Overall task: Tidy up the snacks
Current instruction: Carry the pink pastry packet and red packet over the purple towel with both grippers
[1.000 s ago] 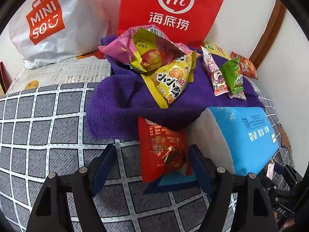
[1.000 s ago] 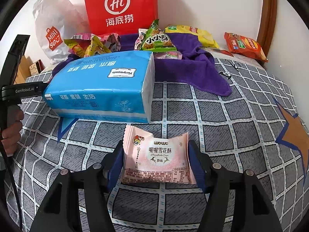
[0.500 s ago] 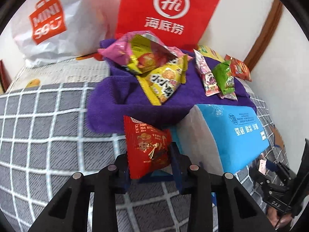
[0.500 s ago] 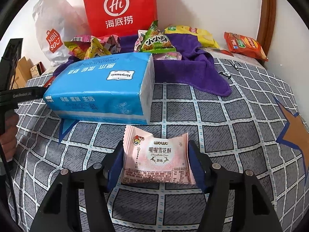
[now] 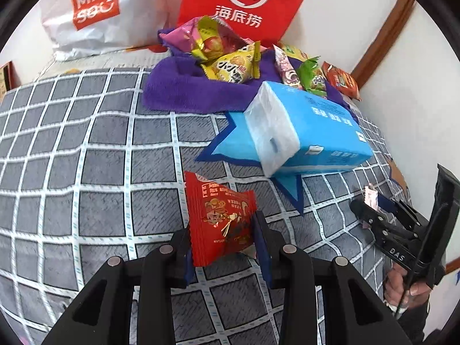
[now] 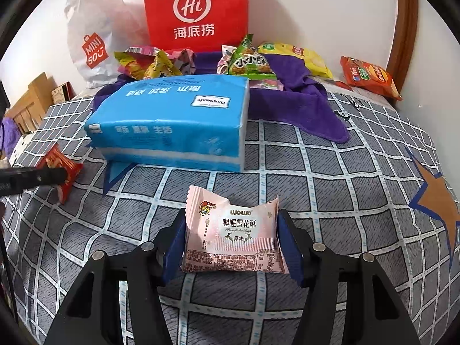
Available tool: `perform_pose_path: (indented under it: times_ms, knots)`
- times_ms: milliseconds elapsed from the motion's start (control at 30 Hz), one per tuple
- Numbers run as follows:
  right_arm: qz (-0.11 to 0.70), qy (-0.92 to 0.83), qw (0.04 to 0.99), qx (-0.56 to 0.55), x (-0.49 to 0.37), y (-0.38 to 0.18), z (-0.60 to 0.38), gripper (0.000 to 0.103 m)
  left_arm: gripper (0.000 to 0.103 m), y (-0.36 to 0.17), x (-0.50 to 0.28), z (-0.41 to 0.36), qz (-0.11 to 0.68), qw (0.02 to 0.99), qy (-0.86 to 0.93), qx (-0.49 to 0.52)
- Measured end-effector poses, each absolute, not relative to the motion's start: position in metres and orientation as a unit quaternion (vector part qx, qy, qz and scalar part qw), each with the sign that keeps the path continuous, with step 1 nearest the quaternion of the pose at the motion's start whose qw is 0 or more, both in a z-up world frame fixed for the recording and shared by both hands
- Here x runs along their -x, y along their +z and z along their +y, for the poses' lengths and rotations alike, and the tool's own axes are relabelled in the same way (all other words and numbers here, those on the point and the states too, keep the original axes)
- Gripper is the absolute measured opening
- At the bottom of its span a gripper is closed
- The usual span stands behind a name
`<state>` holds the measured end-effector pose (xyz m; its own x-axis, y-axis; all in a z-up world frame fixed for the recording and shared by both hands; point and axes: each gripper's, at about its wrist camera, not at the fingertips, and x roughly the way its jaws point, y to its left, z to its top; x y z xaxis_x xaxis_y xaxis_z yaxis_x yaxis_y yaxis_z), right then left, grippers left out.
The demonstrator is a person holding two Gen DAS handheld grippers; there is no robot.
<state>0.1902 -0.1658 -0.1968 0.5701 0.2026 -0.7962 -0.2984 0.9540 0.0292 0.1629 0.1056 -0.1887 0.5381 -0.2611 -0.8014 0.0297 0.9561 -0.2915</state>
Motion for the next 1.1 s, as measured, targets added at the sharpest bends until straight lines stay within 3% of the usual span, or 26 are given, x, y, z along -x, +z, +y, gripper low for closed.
perform_pose_path:
  times_ms: [667,1100]
  knots:
    - [0.451,0.148,0.878,0.055,-0.195,-0.201,-0.163,0.065,0.035,-0.197,-0.148,0.106,0.408,0.897,-0.081,0.149]
    - [0.449,0.143,0.882,0.031,-0.186,-0.196,-0.167,0.056,0.032,-0.180,-0.134,0.111,0.424,0.888,-0.084,0.158]
